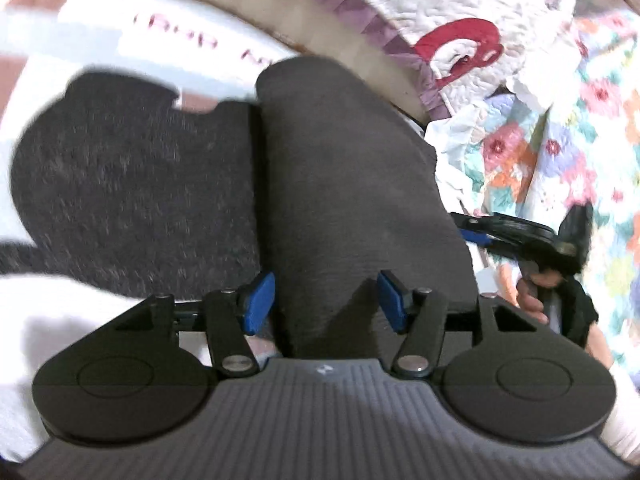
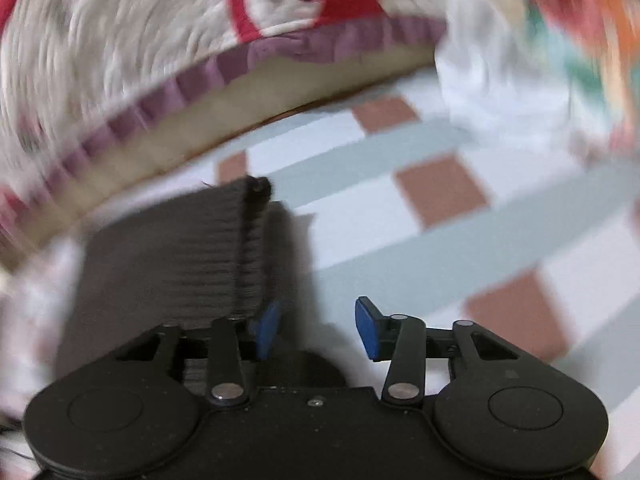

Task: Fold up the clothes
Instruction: 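Grasp the folded sweater edge with the left gripper while the right gripper grasps it, then lift the folded sweater with both grippers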

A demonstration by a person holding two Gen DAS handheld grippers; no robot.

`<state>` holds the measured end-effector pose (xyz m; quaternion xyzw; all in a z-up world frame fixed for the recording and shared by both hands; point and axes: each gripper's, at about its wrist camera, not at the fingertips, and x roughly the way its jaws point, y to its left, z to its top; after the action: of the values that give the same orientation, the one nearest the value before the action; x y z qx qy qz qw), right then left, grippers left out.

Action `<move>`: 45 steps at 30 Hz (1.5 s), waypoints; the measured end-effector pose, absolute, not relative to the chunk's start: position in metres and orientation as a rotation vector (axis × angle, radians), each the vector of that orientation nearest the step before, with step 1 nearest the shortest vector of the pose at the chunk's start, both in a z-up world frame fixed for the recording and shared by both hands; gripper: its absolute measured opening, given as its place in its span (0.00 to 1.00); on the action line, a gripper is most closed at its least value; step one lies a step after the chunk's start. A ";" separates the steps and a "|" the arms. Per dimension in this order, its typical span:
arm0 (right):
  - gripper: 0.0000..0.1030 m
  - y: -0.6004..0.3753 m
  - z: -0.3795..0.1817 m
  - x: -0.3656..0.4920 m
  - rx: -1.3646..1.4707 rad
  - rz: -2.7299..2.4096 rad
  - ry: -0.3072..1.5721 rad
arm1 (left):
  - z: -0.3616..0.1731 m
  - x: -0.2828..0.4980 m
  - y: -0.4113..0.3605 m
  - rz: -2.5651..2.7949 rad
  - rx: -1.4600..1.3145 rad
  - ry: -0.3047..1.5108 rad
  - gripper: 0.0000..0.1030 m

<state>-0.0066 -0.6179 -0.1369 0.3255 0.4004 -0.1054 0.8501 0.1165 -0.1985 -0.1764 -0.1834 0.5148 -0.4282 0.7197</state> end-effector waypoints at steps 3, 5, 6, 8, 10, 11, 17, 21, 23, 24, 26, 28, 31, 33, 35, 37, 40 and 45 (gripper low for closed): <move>0.69 -0.623 -0.144 -0.026 0.873 -0.075 0.834 | -0.176 0.116 -0.203 -0.965 -0.418 1.131 0.53; 0.70 -0.613 -0.150 -0.032 0.869 -0.026 0.882 | -0.177 0.112 -0.205 -0.950 -0.403 1.132 0.50; 0.70 -0.606 -0.153 -0.031 0.822 -0.028 0.922 | -0.178 0.112 -0.205 -0.937 -0.391 1.130 0.45; 0.72 -0.595 -0.159 -0.030 0.733 -0.041 0.974 | -0.176 0.110 -0.207 -0.916 -0.346 1.118 0.42; 0.72 -0.592 -0.166 -0.030 0.724 -0.040 0.968 | -0.175 0.107 -0.211 -0.907 -0.308 1.101 0.41; 0.72 -0.594 -0.169 -0.029 0.743 -0.036 0.962 | -0.174 0.105 -0.213 -0.903 -0.296 1.095 0.42; 0.79 -0.598 -0.187 -0.020 0.811 0.009 0.949 | -0.196 0.117 -0.207 -0.900 -0.470 1.167 0.51; 0.76 -0.597 -0.191 -0.012 0.788 0.033 0.899 | -0.208 0.116 -0.211 -0.896 -0.535 1.189 0.56; 0.65 -0.593 -0.189 -0.008 0.737 0.045 0.880 | -0.206 0.112 -0.217 -0.891 -0.508 1.150 0.53; 0.57 -0.591 -0.186 -0.007 0.717 0.052 0.865 | -0.203 0.109 -0.220 -0.889 -0.480 1.124 0.43; 0.46 -0.587 -0.173 -0.010 0.692 0.067 0.824 | -0.193 0.105 -0.225 -0.897 -0.407 1.072 0.32; 0.43 -0.577 -0.153 -0.014 0.638 0.086 0.779 | -0.176 0.099 -0.230 -0.906 -0.318 1.001 0.27; 0.42 -0.557 -0.119 -0.014 0.556 0.124 0.715 | -0.143 0.090 -0.232 -0.909 -0.221 0.863 0.25; 0.42 -0.544 -0.099 -0.006 0.530 0.157 0.680 | -0.122 0.095 -0.221 -0.895 -0.244 0.811 0.25; 0.42 -0.534 -0.082 0.005 0.524 0.198 0.634 | -0.103 0.104 -0.202 -0.876 -0.282 0.768 0.25; 0.42 -0.528 -0.072 0.022 0.536 0.243 0.603 | -0.091 0.116 -0.185 -0.847 -0.278 0.747 0.25; 0.44 -0.518 -0.081 0.062 0.514 0.268 0.645 | -0.105 0.149 -0.168 -0.802 -0.266 0.829 0.27; 0.50 -0.503 -0.144 0.124 0.459 0.214 0.837 | -0.169 0.193 -0.143 -0.693 -0.314 1.039 0.28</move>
<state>0.1235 -0.5028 -0.1445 0.2205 0.4021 0.1027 0.8827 0.1930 -0.1431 -0.1691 -0.1462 0.4842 -0.3233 0.7998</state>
